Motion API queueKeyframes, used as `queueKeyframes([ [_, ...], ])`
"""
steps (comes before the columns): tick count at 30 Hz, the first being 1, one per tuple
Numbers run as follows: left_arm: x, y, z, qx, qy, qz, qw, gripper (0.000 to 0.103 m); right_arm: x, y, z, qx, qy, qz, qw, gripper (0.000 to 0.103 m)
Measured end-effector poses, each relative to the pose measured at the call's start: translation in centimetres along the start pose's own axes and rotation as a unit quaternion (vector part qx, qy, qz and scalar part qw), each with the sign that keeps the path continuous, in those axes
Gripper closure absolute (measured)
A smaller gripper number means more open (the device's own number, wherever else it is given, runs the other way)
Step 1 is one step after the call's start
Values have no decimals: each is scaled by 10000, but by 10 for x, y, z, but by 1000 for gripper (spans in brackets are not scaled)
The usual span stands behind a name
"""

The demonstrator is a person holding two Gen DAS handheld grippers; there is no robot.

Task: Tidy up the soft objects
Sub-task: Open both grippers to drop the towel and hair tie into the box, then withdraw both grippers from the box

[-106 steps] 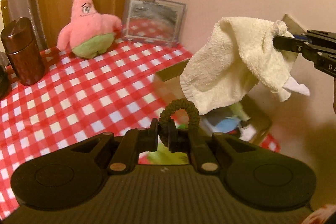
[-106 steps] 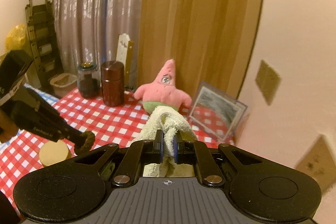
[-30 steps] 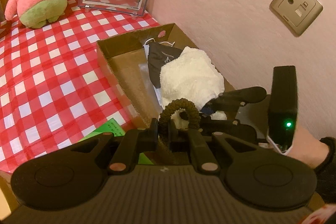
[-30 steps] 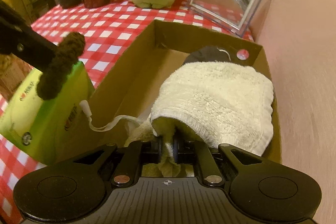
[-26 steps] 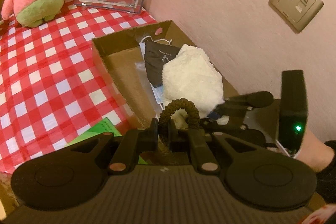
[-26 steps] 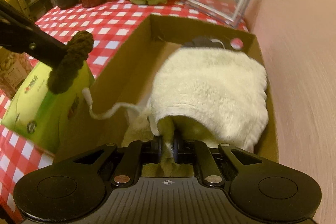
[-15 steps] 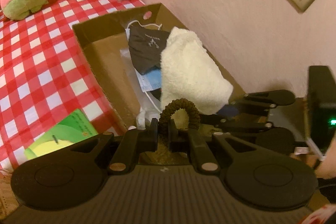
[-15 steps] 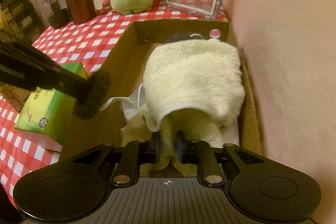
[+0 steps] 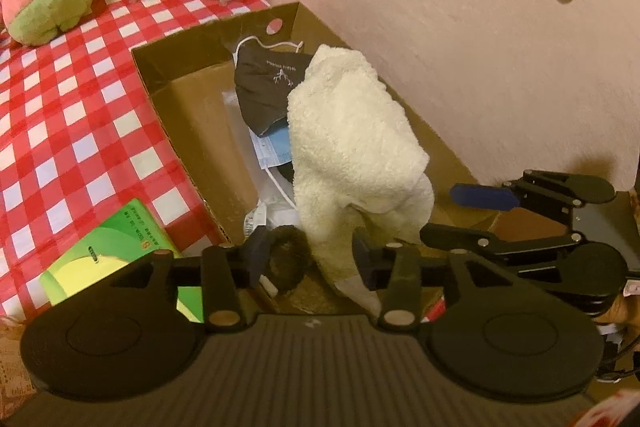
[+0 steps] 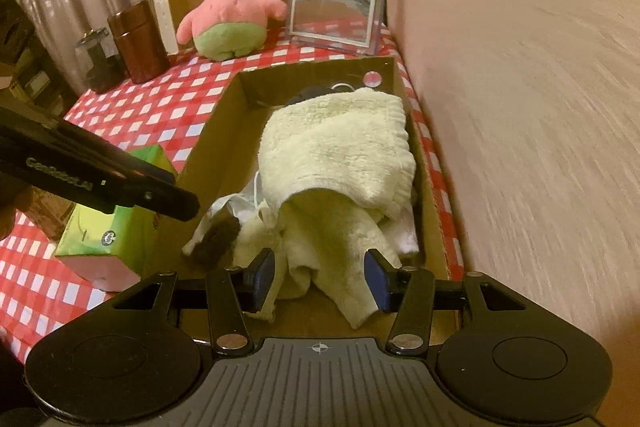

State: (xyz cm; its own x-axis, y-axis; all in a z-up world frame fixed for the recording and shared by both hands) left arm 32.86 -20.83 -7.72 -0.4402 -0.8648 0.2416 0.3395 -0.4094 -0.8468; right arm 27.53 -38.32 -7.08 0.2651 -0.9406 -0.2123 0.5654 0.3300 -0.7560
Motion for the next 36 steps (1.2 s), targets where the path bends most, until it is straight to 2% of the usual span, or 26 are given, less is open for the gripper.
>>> queueKeyframes([
  [2, 1, -6, -1, 72, -10, 19, 10000, 43, 1, -3, 0, 7, 75, 5, 10000, 53],
  [6, 4, -23, -7, 306, -22, 141, 9994, 35, -2, -14, -1, 33, 141, 8, 9999, 53],
  [8, 6, -30, -10, 386, -43, 190, 9991, 26, -5, -21, -1, 56, 158, -9, 9999, 52],
  [10, 8, -39, -13, 527, -53, 290, 9982, 18, -7, -28, -2, 82, 175, -8, 9998, 52],
  [13, 8, -54, -19, 765, -122, 569, 9954, 12, -11, -40, -4, 93, 207, -13, 9997, 51],
  [19, 13, -84, -34, 1136, -338, 692, 9905, 11, -25, -70, -8, 238, 244, -8, 9994, 50],
  [26, 14, -121, -71, 1736, -736, 735, 9793, 11, -47, -100, -13, 411, 259, 41, 9988, 48],
  [30, 20, -140, -99, 1780, -749, 856, 9774, 10, -62, -112, -19, 455, 180, 96, 9988, 48],
  [32, 22, -148, -112, 1752, -715, 1076, 9760, 10, -68, -117, -23, 484, 244, 93, 9985, 48],
  [36, 20, -166, -138, 1772, -957, 1441, 9689, 10, -82, -128, -33, 532, 357, 95, 9979, 48],
])
Point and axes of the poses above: each gripper's, at about its wrist camera, not at the fingertips, and y roughly the way its jaws point, x to its right, z to its top, the point moved 5 cm from there along y, roughly the way its jaws point, and after that the axes turned 2 degrees about y, right-handed, at the moved point
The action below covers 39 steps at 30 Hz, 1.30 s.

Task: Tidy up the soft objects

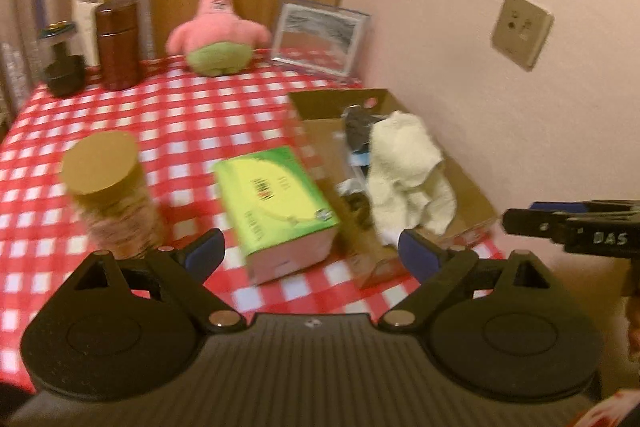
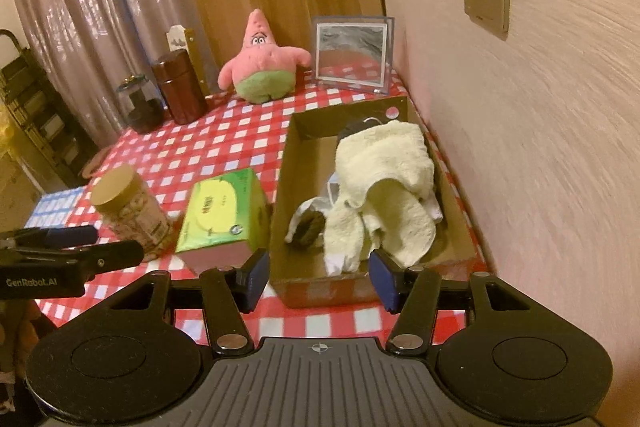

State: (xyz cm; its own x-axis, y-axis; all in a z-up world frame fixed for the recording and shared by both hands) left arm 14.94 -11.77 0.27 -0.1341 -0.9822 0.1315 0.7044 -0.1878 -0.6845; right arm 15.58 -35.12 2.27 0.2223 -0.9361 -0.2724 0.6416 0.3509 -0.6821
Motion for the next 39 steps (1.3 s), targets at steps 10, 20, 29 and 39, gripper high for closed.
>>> queueKeyframes([
  [10, -23, -53, -27, 171, -279, 446, 9985, 11, -42, -27, -28, 88, 36, 83, 9999, 47],
  [20, -40, -91, -55, 242, -646, 564, 9960, 12, -74, -41, -52, 67, -146, 173, 9997, 46],
  [29, -43, -107, -67, 655, -680, 691, 9931, 12, -80, -41, -65, 26, -236, 210, 9995, 46],
  [39, -40, -107, -82, 226, -526, 861, 9946, 12, -75, -39, -75, -76, -298, 112, 9995, 46],
])
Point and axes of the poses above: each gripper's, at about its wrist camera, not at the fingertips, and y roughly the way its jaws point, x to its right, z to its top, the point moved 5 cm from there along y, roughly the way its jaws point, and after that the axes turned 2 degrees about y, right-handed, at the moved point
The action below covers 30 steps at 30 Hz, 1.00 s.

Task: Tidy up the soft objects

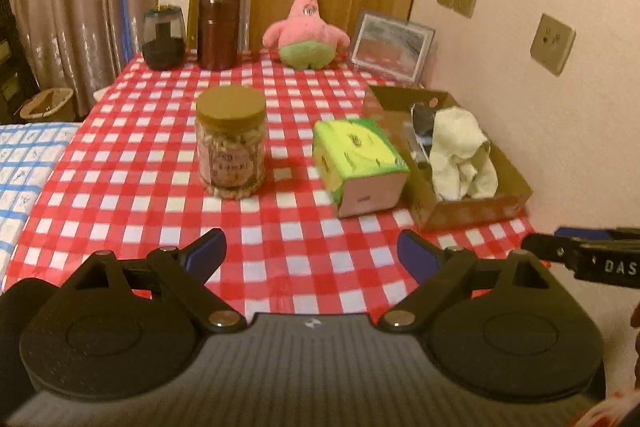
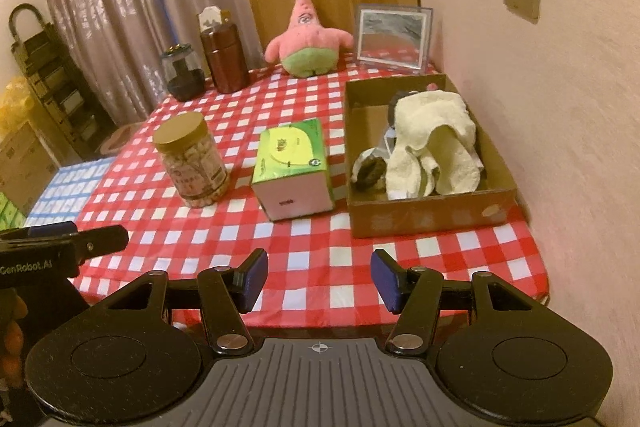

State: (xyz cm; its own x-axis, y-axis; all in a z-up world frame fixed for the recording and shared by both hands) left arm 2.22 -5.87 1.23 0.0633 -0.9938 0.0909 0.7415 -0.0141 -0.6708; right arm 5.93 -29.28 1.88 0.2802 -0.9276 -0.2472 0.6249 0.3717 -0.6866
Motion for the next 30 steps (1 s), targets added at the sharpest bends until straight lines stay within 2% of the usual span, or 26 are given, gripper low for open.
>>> queueKeyframes([
  [4, -1, -1, -6, -153, 53, 158, 9997, 12, -3, 8, -3, -124, -111, -23, 9999, 43],
  [6, -2, 1, -9, -248, -10, 182, 9995, 12, -6, 9, -5, -139, -138, 4, 9998, 23],
  [7, -3, 2, -11, -269, -57, 176, 9995, 12, -7, 9, -6, -134, -143, 33, 9998, 21],
  [11, -3, 3, -16, -355, -129, 99, 9992, 12, -13, 5, -10, -127, -151, 40, 9998, 19],
  [16, -1, 0, -22, -447, 14, -18, 9990, 12, -18, -2, -14, -48, -27, -72, 10000, 18],
  [21, -3, -14, -23, -284, 119, -29, 9995, 10, -29, -12, -19, 1, -46, -117, 9999, 17],
  [25, -5, -23, -24, -179, 116, -22, 9998, 0, -35, -16, -22, 12, -100, -87, 9999, 17],
  [30, -3, -32, -27, -12, 200, -71, 9998, 0, -38, -22, -24, 86, -92, -94, 9999, 17],
])
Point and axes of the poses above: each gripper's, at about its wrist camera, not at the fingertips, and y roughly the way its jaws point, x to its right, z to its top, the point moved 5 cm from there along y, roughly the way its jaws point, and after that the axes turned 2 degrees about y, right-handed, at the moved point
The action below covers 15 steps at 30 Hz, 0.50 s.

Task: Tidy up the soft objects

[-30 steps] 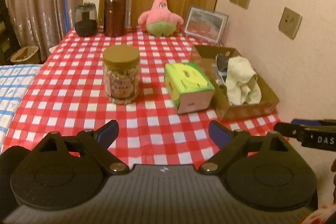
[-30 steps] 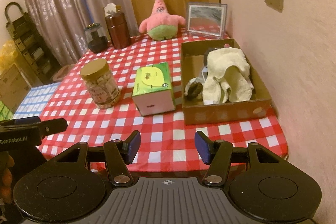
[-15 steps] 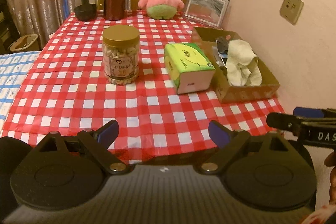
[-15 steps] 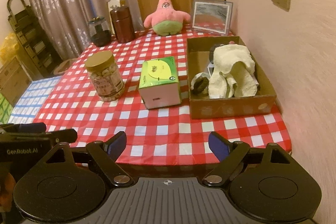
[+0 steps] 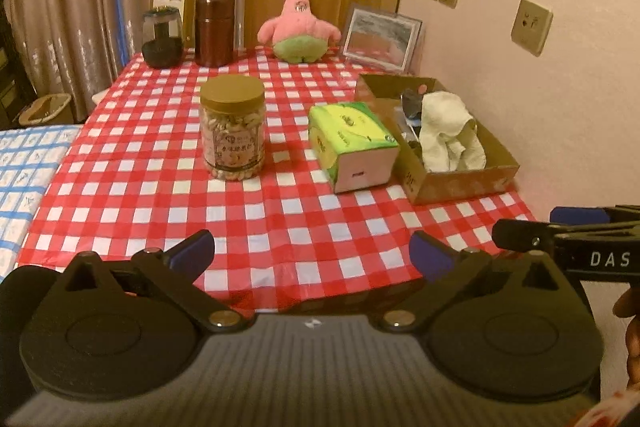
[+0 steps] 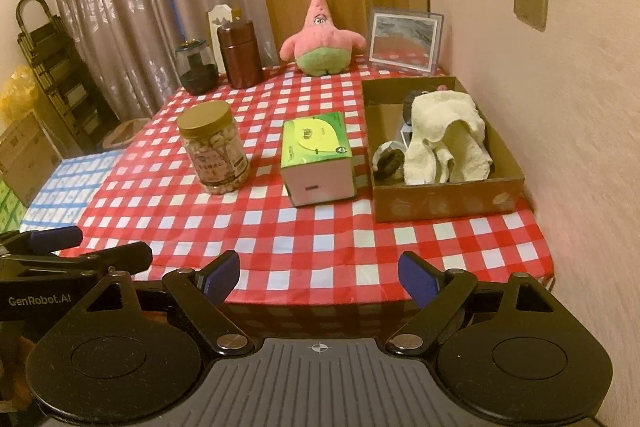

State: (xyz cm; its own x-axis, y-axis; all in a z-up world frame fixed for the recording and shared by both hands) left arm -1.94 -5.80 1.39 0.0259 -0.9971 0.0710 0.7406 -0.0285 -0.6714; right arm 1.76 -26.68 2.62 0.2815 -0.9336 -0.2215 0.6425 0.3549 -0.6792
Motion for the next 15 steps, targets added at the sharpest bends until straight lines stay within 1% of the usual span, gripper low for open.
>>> queueKeyframes([
  [2, 0, -2, 0, 76, -43, -15, 10000, 0, 2, -1, -1, 0, 11, -14, 10000, 17],
  [7, 1, -2, 0, 18, 3, 57, 10000, 0, 4, -5, -1, 31, 29, -27, 10000, 17],
  [9, 2, -1, -1, -59, 0, 26, 10000, 0, 5, -6, 0, 57, 32, -30, 10000, 17],
  [15, 1, -2, -3, -21, -136, -48, 9999, 0, 3, -6, 0, 51, 10, -11, 10000, 17],
])
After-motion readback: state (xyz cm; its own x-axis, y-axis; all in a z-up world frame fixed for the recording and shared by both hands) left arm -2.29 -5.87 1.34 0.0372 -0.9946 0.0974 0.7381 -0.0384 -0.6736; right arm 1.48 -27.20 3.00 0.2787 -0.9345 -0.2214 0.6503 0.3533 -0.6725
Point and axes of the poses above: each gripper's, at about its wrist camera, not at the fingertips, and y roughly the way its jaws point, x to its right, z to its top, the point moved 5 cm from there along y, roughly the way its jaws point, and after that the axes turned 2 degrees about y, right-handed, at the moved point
